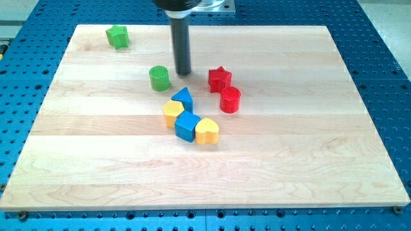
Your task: Move the yellow heart to the top center of the board
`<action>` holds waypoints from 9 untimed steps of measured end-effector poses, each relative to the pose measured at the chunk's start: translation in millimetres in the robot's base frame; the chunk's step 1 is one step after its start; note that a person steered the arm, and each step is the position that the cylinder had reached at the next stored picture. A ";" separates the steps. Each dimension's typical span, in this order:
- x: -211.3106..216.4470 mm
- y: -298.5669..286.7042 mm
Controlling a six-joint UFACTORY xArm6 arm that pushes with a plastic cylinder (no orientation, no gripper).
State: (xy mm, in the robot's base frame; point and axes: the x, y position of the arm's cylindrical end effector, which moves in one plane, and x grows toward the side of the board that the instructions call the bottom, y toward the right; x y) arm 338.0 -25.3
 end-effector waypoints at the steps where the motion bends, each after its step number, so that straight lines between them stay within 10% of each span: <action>1: -14.3 26.8; 6: -17.7 63.4; 9: 149.3 109.4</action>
State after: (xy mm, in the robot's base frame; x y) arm 487.3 84.2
